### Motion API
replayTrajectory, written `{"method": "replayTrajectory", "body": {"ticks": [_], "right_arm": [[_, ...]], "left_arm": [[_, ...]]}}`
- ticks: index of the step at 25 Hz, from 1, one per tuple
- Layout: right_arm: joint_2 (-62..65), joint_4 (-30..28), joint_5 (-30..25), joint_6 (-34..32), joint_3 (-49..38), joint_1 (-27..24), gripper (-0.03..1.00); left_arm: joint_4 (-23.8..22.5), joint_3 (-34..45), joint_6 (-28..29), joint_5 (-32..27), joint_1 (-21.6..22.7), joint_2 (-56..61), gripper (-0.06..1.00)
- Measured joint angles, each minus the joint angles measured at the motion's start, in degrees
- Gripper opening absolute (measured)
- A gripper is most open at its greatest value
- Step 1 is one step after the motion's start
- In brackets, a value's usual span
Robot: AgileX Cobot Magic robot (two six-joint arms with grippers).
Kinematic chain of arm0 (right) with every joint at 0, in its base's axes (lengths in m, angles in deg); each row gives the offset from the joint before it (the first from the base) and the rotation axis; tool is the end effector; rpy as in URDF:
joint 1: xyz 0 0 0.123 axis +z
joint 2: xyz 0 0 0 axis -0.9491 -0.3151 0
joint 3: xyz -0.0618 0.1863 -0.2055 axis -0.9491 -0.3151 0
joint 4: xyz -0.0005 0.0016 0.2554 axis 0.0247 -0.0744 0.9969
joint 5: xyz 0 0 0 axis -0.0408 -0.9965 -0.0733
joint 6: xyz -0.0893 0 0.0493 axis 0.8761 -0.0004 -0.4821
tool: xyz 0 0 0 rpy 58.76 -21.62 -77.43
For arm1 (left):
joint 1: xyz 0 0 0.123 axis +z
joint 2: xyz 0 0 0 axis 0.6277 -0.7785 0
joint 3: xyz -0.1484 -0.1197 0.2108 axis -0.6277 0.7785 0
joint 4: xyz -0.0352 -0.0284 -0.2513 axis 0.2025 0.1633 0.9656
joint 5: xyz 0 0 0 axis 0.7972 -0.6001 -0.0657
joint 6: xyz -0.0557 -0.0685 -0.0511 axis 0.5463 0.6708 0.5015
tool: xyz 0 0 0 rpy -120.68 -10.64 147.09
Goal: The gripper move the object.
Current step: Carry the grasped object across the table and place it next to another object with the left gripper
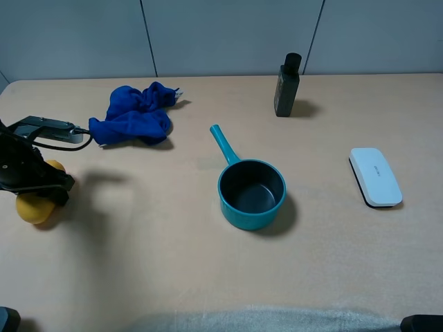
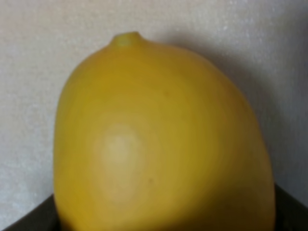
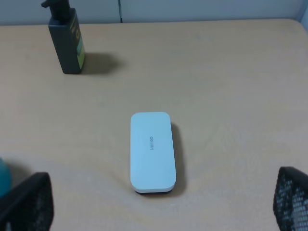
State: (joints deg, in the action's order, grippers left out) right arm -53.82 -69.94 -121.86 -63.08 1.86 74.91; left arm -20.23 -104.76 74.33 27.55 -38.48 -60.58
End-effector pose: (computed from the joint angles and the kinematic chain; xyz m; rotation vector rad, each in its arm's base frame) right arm 0.0103 -0.0003 0.2746 -0.0091 2.0186 0.0545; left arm 0.2529 0.0047 0.0809 0.3198 2.9271 0.0780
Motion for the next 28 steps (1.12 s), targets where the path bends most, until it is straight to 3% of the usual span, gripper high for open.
{"method": "replayTrajectory", "body": {"ticks": [16, 28], "right_arm": [[0.0, 0.0, 0.0, 0.0, 0.0, 0.0, 0.69], [0.0, 0.0, 0.0, 0.0, 0.0, 0.0, 0.69]], "left_arm": [[0.0, 0.0, 1.7, -0.1, 0.0, 0.3, 0.62], [0.1, 0.1, 3.6, -5.7, 0.0, 8.3, 0.62]]}}
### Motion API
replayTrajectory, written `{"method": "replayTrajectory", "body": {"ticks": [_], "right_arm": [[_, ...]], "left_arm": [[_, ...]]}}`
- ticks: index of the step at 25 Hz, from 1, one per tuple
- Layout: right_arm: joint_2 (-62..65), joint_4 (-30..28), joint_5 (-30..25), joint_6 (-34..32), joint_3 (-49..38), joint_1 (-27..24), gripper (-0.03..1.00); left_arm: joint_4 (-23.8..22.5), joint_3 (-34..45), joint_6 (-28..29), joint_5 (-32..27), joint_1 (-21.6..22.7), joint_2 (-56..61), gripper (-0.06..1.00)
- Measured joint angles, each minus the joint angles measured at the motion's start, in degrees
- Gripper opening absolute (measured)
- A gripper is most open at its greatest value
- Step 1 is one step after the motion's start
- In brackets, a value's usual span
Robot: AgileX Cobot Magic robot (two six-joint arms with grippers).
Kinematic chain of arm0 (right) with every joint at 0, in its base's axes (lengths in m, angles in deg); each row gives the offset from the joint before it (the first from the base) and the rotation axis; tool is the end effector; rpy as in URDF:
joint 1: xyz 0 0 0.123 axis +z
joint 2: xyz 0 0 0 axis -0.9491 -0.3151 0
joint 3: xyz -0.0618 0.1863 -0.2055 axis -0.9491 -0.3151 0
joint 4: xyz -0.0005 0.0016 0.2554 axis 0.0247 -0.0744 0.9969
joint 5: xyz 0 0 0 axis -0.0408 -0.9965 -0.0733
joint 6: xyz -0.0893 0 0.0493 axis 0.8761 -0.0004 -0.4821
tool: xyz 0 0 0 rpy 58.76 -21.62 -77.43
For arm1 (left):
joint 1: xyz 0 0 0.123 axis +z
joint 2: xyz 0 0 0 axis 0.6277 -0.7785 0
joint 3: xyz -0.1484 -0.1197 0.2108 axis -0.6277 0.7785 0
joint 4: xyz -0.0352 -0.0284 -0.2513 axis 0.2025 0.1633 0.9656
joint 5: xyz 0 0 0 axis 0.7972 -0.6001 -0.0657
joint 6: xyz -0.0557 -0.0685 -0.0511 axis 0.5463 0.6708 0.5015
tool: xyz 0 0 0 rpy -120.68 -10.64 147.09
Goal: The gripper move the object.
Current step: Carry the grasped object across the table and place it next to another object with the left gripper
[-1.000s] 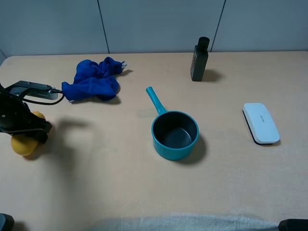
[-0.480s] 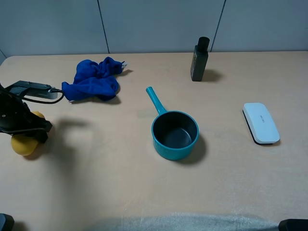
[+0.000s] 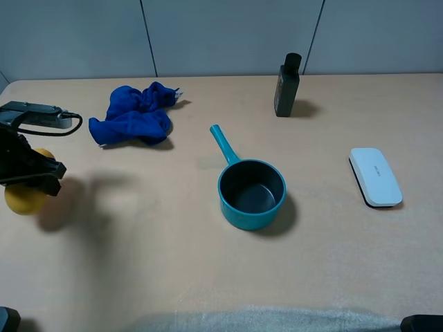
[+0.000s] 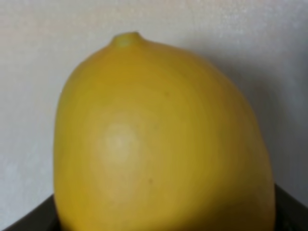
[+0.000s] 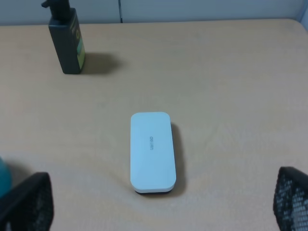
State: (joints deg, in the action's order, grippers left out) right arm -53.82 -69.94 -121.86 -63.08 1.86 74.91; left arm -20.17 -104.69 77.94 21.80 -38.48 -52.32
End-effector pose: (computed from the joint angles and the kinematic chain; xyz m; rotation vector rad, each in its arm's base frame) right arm 0.0103 -0.0003 0.2746 -0.0091 2.0186 0.0545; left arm 0.2462 0.0055 0.1146 0.2152 2.8926 0.0850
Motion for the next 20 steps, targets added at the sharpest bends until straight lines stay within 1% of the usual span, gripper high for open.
{"method": "replayTrajectory", "body": {"ticks": [3, 10, 20], "right_arm": [[0.0, 0.0, 0.0, 0.0, 0.0, 0.0, 0.69], [0.0, 0.0, 0.0, 0.0, 0.0, 0.0, 0.69], [0.0, 0.0, 0.0, 0.0, 0.0, 0.0, 0.69]], "left_arm": [[0.5, -0.1, 0.8, -3.0, 0.0, 1.2, 0.62], [3.5, -0.6, 1.0, -7.8, 0.0, 4.5, 0.62], [4.8, -8.1, 1.1, -19.4, -0.1, 4.7, 0.62]]}}
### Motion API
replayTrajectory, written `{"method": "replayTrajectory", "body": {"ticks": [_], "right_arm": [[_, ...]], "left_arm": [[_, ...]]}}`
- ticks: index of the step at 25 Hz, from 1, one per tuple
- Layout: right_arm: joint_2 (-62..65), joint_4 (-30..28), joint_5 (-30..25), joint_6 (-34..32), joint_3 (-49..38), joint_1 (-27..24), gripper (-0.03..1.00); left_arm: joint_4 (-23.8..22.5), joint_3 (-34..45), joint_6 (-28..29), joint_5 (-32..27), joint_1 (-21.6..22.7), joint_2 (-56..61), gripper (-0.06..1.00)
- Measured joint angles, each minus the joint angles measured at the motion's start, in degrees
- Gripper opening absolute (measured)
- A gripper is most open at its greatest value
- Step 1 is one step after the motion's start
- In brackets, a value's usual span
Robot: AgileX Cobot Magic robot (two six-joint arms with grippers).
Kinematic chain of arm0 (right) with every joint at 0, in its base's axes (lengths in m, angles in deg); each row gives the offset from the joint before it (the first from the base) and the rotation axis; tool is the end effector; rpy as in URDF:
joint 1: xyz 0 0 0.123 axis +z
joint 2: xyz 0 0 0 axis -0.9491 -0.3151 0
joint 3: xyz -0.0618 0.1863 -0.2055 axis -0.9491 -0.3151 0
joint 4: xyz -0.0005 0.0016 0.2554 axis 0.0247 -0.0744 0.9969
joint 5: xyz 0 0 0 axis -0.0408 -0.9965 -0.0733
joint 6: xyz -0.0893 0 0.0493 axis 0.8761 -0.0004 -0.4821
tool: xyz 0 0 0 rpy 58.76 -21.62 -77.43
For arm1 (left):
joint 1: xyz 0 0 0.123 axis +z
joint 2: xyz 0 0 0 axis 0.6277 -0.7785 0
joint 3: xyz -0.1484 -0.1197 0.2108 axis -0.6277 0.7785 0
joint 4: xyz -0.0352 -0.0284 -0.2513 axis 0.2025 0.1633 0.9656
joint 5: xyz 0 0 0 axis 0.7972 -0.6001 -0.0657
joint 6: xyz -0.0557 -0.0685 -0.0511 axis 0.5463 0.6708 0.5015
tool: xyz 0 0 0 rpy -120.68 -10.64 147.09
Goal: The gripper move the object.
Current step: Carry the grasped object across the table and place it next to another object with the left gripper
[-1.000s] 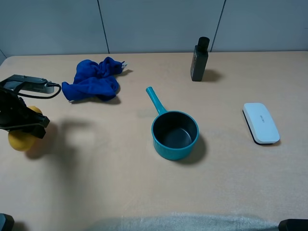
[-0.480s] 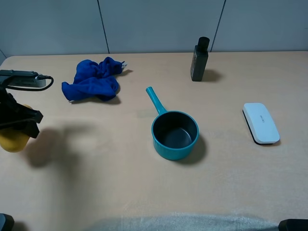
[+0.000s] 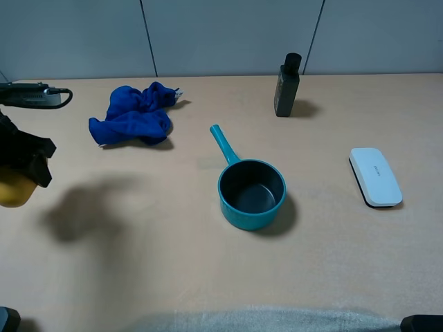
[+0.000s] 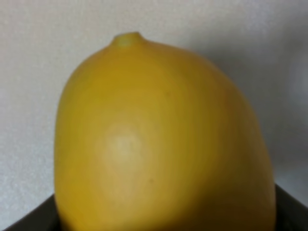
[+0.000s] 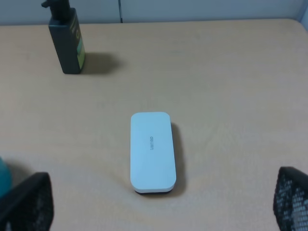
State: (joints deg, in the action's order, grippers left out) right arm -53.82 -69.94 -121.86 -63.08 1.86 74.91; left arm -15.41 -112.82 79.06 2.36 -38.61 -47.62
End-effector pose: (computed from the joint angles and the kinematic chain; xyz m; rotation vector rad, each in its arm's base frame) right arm 0.0103 -0.0003 0.2746 -0.0091 2.0186 0.0545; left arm 0.2492 0.0020 0.1583 0.0853 3.0139 0.0202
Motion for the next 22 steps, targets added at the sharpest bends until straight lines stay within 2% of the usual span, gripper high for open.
{"method": "replayTrajectory", "body": {"ticks": [13, 22], "right_arm": [[0.0, 0.0, 0.0, 0.0, 0.0, 0.0, 0.69], [0.0, 0.0, 0.0, 0.0, 0.0, 0.0, 0.69]], "left_arm": [[0.1, -9.9, 5.5, -7.1, -7.9, 0.0, 0.62], [-0.8, -17.4, 10.3, -9.5, -12.7, 0.0, 0.62]]}}
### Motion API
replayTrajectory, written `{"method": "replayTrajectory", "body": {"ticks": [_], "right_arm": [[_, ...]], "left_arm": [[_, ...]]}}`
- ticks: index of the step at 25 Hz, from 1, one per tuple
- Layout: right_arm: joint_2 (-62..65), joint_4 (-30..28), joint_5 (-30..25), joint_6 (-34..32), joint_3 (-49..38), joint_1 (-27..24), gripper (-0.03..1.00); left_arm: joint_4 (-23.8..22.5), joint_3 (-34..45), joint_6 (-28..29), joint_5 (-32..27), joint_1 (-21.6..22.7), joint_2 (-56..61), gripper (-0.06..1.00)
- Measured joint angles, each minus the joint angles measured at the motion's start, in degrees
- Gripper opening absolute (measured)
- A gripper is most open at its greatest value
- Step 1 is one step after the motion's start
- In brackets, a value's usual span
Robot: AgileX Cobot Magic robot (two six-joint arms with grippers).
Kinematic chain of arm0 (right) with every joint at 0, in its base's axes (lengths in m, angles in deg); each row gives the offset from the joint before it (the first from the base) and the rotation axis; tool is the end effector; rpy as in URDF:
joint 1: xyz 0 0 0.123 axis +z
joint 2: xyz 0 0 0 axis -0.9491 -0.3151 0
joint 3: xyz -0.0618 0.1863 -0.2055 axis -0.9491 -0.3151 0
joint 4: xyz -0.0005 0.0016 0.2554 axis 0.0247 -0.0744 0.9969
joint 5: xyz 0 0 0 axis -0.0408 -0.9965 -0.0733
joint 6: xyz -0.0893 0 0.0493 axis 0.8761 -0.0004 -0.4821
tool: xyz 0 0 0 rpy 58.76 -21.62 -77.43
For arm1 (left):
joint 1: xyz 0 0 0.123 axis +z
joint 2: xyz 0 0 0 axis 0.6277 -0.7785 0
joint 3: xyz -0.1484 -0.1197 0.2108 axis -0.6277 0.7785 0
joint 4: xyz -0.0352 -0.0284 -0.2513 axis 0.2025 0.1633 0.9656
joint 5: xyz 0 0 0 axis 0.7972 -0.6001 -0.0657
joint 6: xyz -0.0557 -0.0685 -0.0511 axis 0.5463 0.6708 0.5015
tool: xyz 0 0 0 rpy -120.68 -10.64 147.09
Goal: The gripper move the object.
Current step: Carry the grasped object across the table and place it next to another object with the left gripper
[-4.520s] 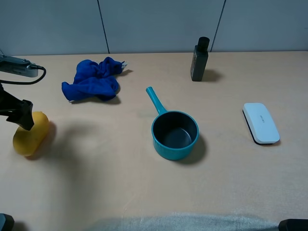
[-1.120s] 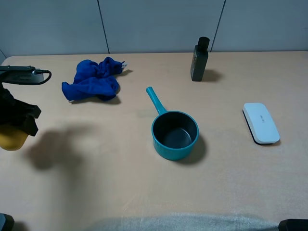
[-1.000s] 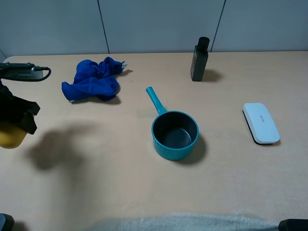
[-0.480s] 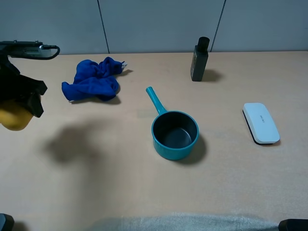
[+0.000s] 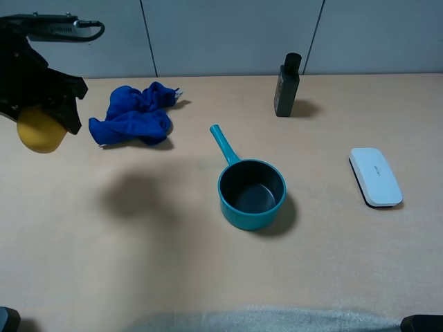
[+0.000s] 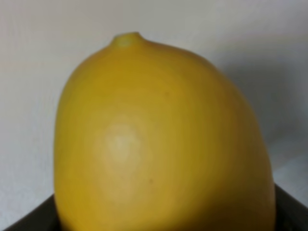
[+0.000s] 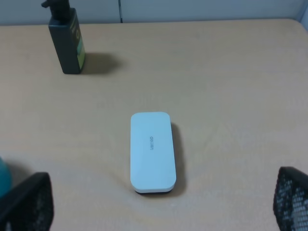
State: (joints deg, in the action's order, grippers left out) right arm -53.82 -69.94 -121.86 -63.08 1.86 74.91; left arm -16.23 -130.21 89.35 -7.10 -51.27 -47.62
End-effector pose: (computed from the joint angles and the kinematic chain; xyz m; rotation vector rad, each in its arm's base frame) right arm 0.0103 -0.0003 0.2746 -0.0091 2.0186 0.0545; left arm 0.2908 -0.0617 0.2302 0.1476 2.8723 -0.0312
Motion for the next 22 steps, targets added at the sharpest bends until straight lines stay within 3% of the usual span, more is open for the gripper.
{"method": "replayTrajectory", "body": {"ticks": [10, 22], "right_arm": [[0.0, 0.0, 0.0, 0.0, 0.0, 0.0, 0.69], [0.0, 0.0, 0.0, 0.0, 0.0, 0.0, 0.69]], "left_arm": [[-0.2, -9.6, 0.7, -2.6, -4.5, -5.7, 0.62], [-1.1, -29.7, 0.9, -3.8, -11.9, -20.5, 0.62]]}}
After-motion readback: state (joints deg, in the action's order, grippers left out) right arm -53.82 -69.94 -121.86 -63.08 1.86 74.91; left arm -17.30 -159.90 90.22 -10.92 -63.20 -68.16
